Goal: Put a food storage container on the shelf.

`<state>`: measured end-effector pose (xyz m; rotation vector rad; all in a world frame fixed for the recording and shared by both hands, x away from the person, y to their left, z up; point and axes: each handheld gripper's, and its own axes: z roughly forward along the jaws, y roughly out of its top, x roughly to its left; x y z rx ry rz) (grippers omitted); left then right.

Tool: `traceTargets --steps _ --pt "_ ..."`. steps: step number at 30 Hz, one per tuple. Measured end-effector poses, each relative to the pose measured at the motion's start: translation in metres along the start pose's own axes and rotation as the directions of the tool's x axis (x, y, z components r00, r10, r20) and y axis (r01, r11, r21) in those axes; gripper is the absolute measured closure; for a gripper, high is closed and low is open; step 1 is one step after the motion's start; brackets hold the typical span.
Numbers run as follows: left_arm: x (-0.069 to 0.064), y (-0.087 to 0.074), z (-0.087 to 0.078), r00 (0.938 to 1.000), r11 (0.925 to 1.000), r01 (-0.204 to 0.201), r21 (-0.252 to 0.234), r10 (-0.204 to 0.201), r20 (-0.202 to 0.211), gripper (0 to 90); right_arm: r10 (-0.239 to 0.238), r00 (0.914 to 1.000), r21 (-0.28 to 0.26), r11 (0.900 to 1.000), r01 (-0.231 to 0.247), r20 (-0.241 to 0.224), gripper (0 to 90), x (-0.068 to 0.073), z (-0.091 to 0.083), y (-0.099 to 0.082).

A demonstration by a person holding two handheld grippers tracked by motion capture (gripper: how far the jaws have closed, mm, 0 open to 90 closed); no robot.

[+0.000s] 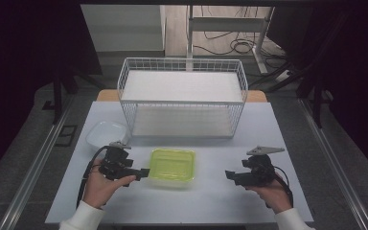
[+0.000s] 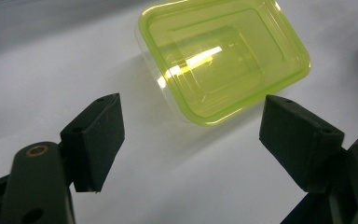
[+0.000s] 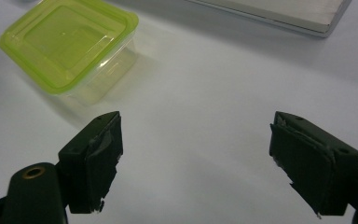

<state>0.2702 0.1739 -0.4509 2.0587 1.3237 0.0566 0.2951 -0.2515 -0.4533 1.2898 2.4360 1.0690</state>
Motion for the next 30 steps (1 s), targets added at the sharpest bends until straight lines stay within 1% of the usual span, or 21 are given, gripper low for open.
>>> traceTargets --steps 4,9,12,15,16,19,22,25,28,30 --pt "0.004 0.000 -0.002 0.9999 0.9998 0.015 -0.013 -0.015 0.000 21.4 0.014 0.9999 0.009 0.9999 -0.014 -0.008 18.0 0.001 0.000 0.001" --pt "0.010 0.000 -0.001 0.9992 0.9991 0.039 -0.017 -0.039 0.000 21.9 0.046 0.9983 0.009 0.9989 -0.046 -0.036 19.0 0.006 0.001 0.007" --pt "0.012 0.002 0.001 0.9991 0.9989 0.042 -0.019 -0.042 0.000 23.4 0.062 0.9963 0.012 0.9981 -0.061 -0.059 20.1 0.012 0.004 0.013" --pt "0.014 0.005 0.003 0.9986 0.9984 0.053 -0.021 -0.053 0.003 24.4 0.062 0.9954 0.022 0.9979 -0.061 -0.073 21.6 0.019 0.008 0.019" --pt "0.015 0.006 0.004 0.9988 0.9986 0.050 -0.016 -0.050 0.004 24.6 0.064 0.9953 0.023 0.9978 -0.062 -0.073 21.9 0.021 0.010 0.020" --pt "0.016 0.009 0.008 0.9980 0.9979 0.063 -0.017 -0.063 0.007 25.3 0.069 0.9950 0.029 0.9973 -0.067 -0.073 23.1 0.025 0.013 0.026" --pt "0.018 0.012 0.014 0.9976 0.9977 0.067 -0.007 -0.067 0.015 26.2 0.085 0.9939 0.032 0.9960 -0.083 -0.070 24.7 0.028 0.017 0.032" --pt "0.018 0.014 0.019 0.9966 0.9969 0.079 -0.001 -0.078 0.023 27.7 0.091 0.9921 0.046 0.9952 -0.087 -0.087 26.1 0.035 0.027 0.038" --pt "0.018 0.017 0.024 0.9940 0.9945 0.105 -0.002 -0.105 0.032 29.5 0.085 0.9908 0.074 0.9942 -0.077 -0.106 27.0 0.043 0.038 0.043" --pt "0.019 0.018 0.027 0.9931 0.9937 0.112 0.002 -0.112 0.033 31.0 0.087 0.9892 0.089 0.9931 -0.077 -0.118 27.7 0.048 0.046 0.047"
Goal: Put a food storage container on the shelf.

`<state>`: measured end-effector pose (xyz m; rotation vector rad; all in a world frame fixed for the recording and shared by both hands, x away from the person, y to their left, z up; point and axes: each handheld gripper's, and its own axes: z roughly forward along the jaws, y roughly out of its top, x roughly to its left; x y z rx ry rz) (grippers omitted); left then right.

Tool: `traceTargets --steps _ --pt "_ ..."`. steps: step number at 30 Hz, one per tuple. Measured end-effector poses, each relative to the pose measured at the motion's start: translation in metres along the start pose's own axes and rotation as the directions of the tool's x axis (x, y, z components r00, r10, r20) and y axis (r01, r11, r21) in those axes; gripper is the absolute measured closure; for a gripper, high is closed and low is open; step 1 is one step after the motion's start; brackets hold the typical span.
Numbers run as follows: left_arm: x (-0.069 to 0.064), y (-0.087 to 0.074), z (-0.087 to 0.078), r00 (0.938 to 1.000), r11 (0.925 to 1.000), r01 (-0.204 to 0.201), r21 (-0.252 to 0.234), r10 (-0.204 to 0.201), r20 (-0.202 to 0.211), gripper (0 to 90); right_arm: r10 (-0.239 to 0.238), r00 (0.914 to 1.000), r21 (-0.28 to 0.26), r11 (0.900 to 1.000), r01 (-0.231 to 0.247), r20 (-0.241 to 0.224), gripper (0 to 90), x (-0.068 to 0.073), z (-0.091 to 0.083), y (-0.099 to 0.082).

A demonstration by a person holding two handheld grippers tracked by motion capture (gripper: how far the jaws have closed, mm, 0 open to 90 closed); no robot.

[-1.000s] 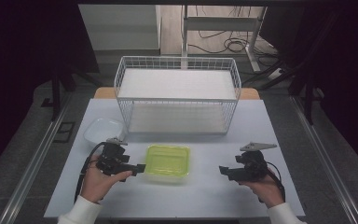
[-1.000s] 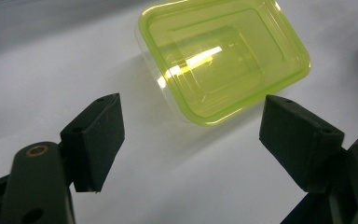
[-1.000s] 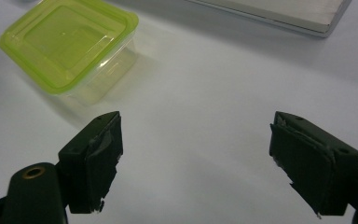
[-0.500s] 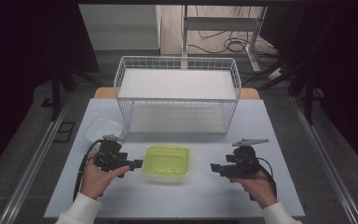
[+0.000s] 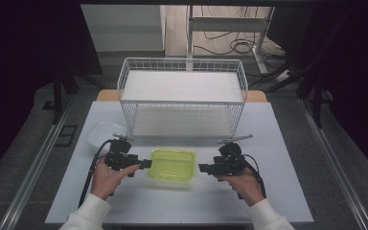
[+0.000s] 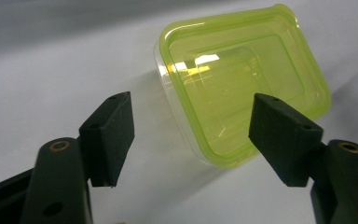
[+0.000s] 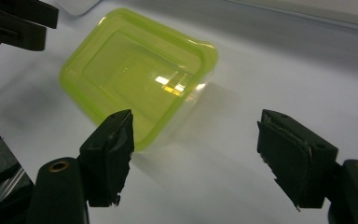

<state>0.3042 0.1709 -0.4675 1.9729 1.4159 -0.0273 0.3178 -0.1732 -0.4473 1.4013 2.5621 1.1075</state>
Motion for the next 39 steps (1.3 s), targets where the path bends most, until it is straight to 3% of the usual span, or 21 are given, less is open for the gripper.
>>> traceTargets --steps 9,15,17,21,22,24,29,32,36,39 --pt "0.003 0.002 0.017 0.9998 0.9993 0.013 0.036 -0.013 0.015 35.8 0.049 0.9983 0.018 0.9986 -0.049 -0.030 30.5 0.001 0.020 0.007" --pt "0.007 0.003 0.023 0.9979 0.9981 0.049 0.036 -0.051 0.039 37.0 0.074 0.9963 0.047 0.9963 -0.072 -0.043 31.9 -0.002 0.030 0.004" --pt "0.010 0.003 0.022 0.9984 0.9982 0.037 0.046 -0.039 0.041 37.5 0.083 0.9955 0.044 0.9957 -0.081 -0.046 33.3 -0.004 0.032 0.004" --pt "0.013 0.003 0.025 0.9950 0.9967 0.074 0.032 -0.076 0.064 38.8 0.103 0.9928 0.053 0.9935 -0.100 -0.060 35.8 -0.006 0.040 0.005" --pt "0.015 0.002 0.025 0.9957 0.9969 0.060 0.050 -0.064 0.067 39.1 0.109 0.9921 0.055 0.9929 -0.106 -0.063 36.4 -0.007 0.043 0.005" --pt "0.017 0.002 0.027 0.9932 0.9956 0.082 0.045 -0.085 0.079 39.9 0.126 0.9897 0.061 0.9907 -0.122 -0.068 38.7 -0.008 0.047 0.006" --pt "0.019 0.002 0.031 0.9906 0.9948 0.081 0.062 -0.087 0.106 42.8 0.155 0.9850 0.067 0.9863 -0.150 -0.076 43.6 -0.012 0.054 0.007" --pt "0.021 0.001 0.033 0.9887 0.9941 0.078 0.075 -0.087 0.122 44.2 0.179 0.9791 0.074 0.9822 -0.173 -0.096 47.1 -0.015 0.057 0.006" --pt "0.024 0.001 0.035 0.9817 0.9924 0.098 0.074 -0.109 0.156 48.4 0.209 0.9692 0.086 0.9763 -0.199 -0.131 54.7 -0.018 0.061 0.003" --pt "0.023 0.000 0.036 0.9775 0.9922 0.095 0.080 -0.109 0.181 54.0 0.243 0.9538 0.097 0.9687 -0.229 -0.177 62.4 -0.020 0.063 0.002"
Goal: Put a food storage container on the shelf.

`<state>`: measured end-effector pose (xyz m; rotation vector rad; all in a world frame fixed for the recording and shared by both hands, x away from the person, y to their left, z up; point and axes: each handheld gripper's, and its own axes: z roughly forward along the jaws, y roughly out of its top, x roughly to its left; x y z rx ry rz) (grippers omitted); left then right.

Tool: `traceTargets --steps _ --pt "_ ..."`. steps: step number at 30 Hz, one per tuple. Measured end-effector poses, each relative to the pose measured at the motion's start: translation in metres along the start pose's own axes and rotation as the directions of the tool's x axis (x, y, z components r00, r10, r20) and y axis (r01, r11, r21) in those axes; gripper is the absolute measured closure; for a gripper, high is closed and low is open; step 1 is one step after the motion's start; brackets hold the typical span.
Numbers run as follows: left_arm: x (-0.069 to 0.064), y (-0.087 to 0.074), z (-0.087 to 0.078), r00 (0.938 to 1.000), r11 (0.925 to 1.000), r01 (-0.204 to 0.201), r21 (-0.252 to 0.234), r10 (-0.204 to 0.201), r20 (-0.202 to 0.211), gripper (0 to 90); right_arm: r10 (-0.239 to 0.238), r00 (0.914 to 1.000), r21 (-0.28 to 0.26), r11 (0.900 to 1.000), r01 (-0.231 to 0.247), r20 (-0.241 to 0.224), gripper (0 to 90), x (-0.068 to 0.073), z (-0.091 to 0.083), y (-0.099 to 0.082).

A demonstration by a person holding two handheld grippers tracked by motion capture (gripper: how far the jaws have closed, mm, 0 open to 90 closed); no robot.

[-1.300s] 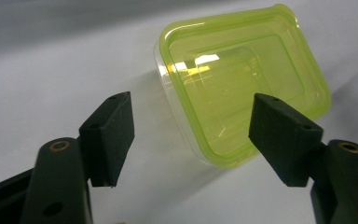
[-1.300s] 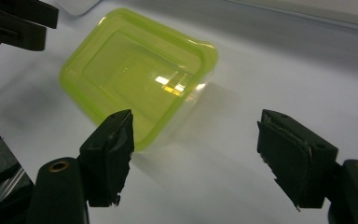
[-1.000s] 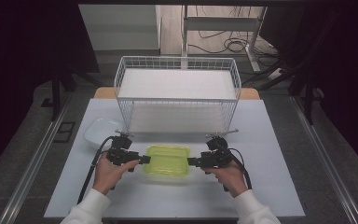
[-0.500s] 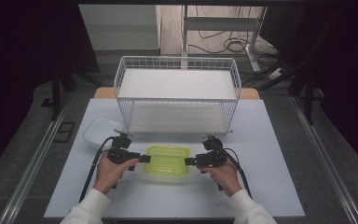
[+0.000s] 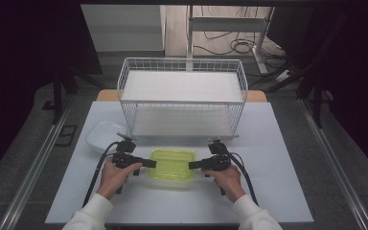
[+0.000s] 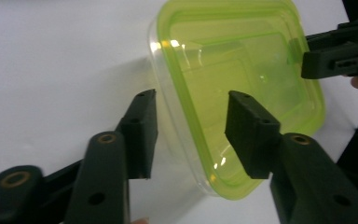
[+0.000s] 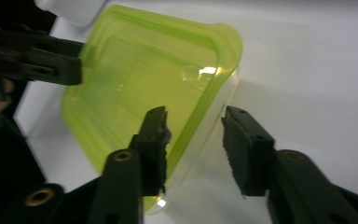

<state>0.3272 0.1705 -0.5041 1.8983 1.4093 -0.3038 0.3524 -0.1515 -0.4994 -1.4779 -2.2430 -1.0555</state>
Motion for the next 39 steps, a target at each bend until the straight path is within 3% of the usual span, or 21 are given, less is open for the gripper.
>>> traceTargets --steps 1,4,5,8,13,24,30,39 --pt "-0.001 0.000 0.001 1.0000 1.0000 0.001 0.003 -0.001 0.006 57.1 0.019 0.9994 -0.003 0.9998 -0.019 -0.028 65.3 -0.001 0.001 0.000" --pt "-0.002 -0.001 0.001 1.0000 1.0000 0.008 0.000 -0.008 0.002 64.2 0.033 0.9993 -0.001 0.9995 -0.033 -0.020 69.0 -0.002 0.002 -0.002" --pt "-0.001 -0.002 0.000 0.9994 0.9994 0.030 -0.017 -0.029 0.019 66.5 0.042 0.9989 -0.001 0.9991 -0.042 -0.022 70.0 -0.002 0.002 -0.002" --pt "0.002 -0.003 -0.005 0.9970 0.9983 0.047 -0.034 -0.045 0.064 74.7 0.074 0.9963 -0.026 0.9968 -0.075 -0.043 75.4 -0.003 -0.002 -0.002" --pt "-0.003 -0.005 -0.006 0.9988 0.9992 0.030 -0.027 -0.029 0.039 77.8 0.084 0.9955 -0.053 0.9948 -0.087 -0.043 78.9 0.000 -0.007 -0.003" --pt "-0.019 -0.005 -0.016 0.9987 0.9958 -0.048 -0.077 0.049 0.012 79.1 0.009 0.9997 -0.079 0.9968 -0.011 -0.022 79.5 0.009 -0.021 -0.004" --pt "-0.033 -0.004 -0.027 0.9932 0.9846 -0.117 -0.130 0.115 -0.022 79.2 -0.060 0.9982 -0.118 0.9912 0.060 -0.004 79.4 0.018 -0.032 -0.003" --pt "-0.049 -0.004 -0.039 0.9826 0.9654 -0.184 -0.184 0.176 -0.059 79.3 -0.154 0.9878 -0.170 0.9731 0.156 0.023 79.3 0.030 -0.047 -0.001"
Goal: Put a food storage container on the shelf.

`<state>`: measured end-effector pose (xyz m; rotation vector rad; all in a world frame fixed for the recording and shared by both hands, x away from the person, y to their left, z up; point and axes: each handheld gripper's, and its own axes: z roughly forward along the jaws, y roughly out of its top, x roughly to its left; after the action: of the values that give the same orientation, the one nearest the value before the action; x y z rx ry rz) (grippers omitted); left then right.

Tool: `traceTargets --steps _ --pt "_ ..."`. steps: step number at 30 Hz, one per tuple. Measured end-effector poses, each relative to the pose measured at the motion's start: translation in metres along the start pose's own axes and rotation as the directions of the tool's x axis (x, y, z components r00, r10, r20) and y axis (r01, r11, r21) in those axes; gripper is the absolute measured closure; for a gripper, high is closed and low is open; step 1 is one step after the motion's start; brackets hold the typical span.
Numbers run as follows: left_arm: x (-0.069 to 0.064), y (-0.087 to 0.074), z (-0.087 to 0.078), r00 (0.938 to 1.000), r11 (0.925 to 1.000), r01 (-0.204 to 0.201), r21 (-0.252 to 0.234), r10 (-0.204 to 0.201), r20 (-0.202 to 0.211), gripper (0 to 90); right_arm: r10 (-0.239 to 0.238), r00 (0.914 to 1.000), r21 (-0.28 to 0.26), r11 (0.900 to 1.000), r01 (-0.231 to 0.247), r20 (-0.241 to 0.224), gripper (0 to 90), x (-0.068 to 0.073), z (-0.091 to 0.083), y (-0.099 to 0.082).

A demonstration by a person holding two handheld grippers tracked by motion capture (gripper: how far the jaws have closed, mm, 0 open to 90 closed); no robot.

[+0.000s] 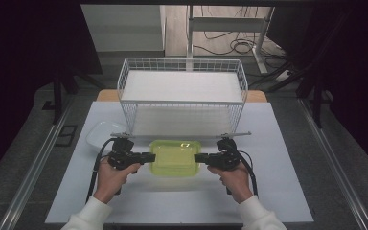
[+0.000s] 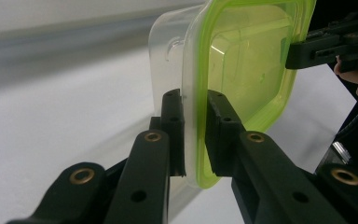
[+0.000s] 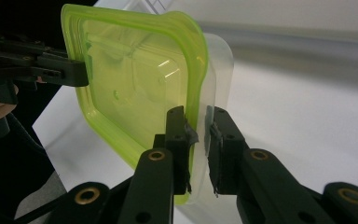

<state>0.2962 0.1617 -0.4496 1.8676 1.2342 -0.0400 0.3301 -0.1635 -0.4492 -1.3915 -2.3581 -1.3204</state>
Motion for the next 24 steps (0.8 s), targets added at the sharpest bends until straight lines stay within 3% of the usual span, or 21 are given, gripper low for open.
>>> traceTargets --steps 12,24 --pt "-0.016 0.007 -0.016 0.9983 0.9968 -0.056 -0.058 0.055 -0.017 79.4 -0.101 0.9945 -0.071 0.9922 0.103 0.027 79.3 0.016 -0.018 0.007" --pt "-0.026 0.011 -0.026 0.9943 0.9900 -0.102 -0.097 0.099 -0.041 79.5 -0.145 0.9887 -0.105 0.9833 0.148 0.036 79.2 0.024 -0.027 0.011"
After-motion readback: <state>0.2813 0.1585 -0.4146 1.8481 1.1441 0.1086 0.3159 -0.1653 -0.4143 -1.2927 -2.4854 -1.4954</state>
